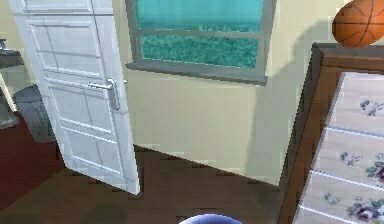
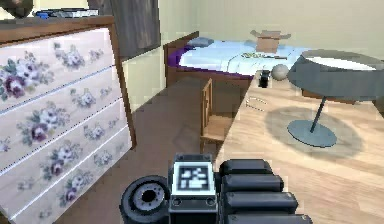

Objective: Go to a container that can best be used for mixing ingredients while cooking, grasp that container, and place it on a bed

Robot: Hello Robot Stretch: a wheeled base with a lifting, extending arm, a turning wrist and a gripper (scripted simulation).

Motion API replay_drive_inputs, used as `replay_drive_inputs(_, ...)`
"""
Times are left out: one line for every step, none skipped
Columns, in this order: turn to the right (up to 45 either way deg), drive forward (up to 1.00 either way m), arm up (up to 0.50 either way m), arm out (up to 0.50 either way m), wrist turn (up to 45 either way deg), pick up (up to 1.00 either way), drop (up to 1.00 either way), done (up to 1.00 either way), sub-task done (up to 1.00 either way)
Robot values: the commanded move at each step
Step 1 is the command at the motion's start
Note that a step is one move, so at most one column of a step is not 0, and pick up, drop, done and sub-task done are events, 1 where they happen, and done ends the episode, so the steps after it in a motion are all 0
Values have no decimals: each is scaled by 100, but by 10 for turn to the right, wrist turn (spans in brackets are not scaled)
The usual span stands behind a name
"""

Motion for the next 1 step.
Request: replay_drive_inputs(0, 30, 0, 0, 0, 0, 0, 0, 0)
